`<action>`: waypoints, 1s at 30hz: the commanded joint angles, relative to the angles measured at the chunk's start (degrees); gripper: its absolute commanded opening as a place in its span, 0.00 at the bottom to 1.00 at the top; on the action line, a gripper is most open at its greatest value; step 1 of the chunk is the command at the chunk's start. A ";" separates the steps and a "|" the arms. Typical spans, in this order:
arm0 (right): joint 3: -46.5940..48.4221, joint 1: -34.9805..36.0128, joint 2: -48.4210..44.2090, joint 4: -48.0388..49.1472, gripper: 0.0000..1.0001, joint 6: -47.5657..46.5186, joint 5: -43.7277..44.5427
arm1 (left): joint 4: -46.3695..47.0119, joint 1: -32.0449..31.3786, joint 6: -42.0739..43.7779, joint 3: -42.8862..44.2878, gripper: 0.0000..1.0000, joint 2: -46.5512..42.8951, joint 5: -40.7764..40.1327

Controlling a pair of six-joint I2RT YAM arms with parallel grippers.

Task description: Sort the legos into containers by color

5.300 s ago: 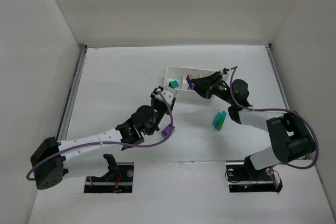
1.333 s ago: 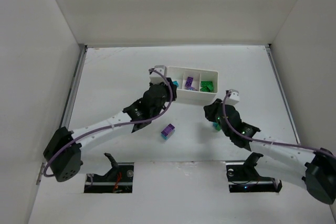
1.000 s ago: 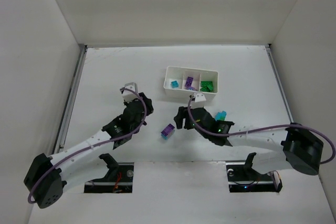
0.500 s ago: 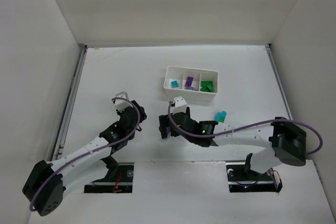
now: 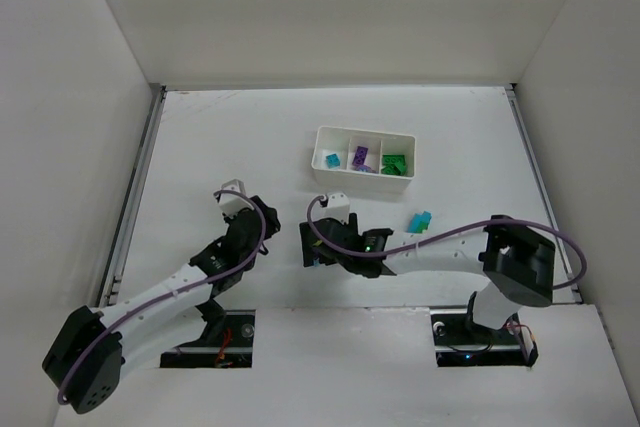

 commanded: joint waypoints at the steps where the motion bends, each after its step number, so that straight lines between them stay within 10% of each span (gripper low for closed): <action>1: 3.74 0.55 0.61 -0.02 0.92 1.62 0.80 | 2.94 0.63 -0.13 -0.87 0.40 -1.56 1.25; 7: 0.59 -0.67 -1.49 -0.55 0.69 0.74 1.24 | 2.16 0.89 -0.21 -2.36 0.40 -4.72 1.51; 25: -2.76 -1.20 -4.49 -3.10 0.72 -4.01 -0.25 | 3.12 -1.48 -3.47 -1.75 0.41 -1.47 1.16; 30: -1.26 -1.20 -2.81 -3.10 0.50 -3.83 -0.17 | 3.82 -2.27 -4.17 -2.10 0.41 -1.12 0.98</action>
